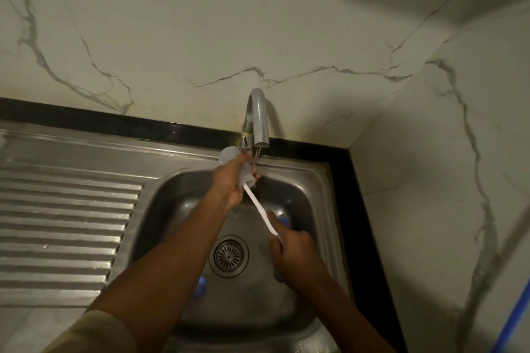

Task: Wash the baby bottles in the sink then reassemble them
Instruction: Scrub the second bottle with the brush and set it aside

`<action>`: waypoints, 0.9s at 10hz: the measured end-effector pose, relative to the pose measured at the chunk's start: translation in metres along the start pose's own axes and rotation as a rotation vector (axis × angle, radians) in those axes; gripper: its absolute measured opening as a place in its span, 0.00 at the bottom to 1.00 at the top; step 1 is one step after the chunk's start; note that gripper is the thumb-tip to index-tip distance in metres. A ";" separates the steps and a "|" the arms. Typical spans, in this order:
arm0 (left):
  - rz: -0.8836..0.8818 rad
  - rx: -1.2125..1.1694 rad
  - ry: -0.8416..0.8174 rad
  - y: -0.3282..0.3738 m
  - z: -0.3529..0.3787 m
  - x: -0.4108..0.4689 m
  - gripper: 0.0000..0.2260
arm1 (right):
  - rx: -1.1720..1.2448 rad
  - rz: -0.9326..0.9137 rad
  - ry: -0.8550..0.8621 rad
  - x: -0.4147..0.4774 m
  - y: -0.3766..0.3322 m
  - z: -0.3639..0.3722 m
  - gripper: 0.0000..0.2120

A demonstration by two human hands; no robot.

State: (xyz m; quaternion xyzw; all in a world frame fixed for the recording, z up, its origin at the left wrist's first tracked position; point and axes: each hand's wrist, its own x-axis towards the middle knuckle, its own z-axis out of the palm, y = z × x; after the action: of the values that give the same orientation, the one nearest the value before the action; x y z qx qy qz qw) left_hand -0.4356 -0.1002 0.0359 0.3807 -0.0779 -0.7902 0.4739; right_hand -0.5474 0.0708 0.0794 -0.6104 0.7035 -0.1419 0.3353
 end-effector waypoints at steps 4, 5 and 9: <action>-0.079 -0.049 -0.096 0.002 -0.005 -0.001 0.31 | 0.261 0.171 -0.037 -0.006 -0.009 -0.001 0.22; -0.051 0.069 -0.155 -0.001 0.000 -0.004 0.18 | -0.017 0.071 0.054 0.005 -0.006 0.003 0.25; 0.041 0.271 0.036 -0.007 0.002 -0.004 0.30 | -0.243 0.077 0.070 0.003 -0.001 -0.007 0.25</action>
State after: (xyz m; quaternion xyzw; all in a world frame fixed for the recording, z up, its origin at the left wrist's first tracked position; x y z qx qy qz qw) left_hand -0.4407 -0.0934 0.0356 0.4539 -0.1831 -0.7554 0.4356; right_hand -0.5512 0.0662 0.0837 -0.6137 0.7497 -0.0637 0.2394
